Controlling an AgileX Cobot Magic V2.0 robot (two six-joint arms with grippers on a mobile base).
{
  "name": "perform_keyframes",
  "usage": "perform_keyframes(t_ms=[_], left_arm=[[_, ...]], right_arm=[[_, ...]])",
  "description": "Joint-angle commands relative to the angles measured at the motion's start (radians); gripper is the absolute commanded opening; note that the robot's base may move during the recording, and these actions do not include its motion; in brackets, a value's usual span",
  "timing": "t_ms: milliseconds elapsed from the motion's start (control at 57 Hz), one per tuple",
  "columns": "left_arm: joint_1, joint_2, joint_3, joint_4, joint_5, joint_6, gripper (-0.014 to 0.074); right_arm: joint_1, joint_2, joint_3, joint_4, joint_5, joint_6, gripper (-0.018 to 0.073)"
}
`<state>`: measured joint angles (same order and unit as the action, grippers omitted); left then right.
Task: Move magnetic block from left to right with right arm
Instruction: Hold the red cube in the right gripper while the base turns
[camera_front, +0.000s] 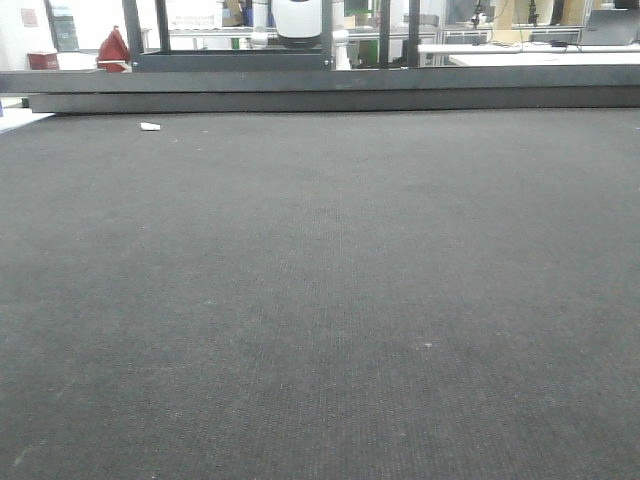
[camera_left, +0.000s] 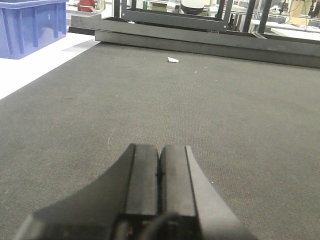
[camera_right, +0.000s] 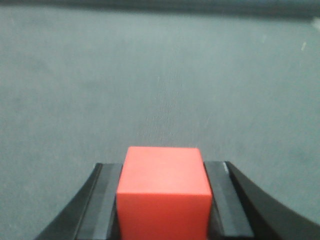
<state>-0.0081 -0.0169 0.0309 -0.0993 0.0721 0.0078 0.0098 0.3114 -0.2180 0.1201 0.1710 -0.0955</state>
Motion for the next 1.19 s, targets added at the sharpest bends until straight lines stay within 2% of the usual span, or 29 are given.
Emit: perform_keyframes(t_ms=[0, 158, 1175], left_arm=[[0.0, -0.005, 0.01, -0.003, -0.085, -0.008, -0.0126], [0.0, -0.005, 0.01, -0.003, -0.085, -0.008, -0.0126], [0.0, -0.005, 0.01, -0.003, -0.085, -0.008, -0.0126]], right_arm=[[-0.006, -0.06, -0.025, -0.016, -0.094, -0.011, 0.0338], [-0.006, -0.114, -0.025, -0.016, -0.106, -0.011, 0.0338], [-0.006, -0.114, -0.025, -0.016, -0.11, -0.011, 0.0338]])
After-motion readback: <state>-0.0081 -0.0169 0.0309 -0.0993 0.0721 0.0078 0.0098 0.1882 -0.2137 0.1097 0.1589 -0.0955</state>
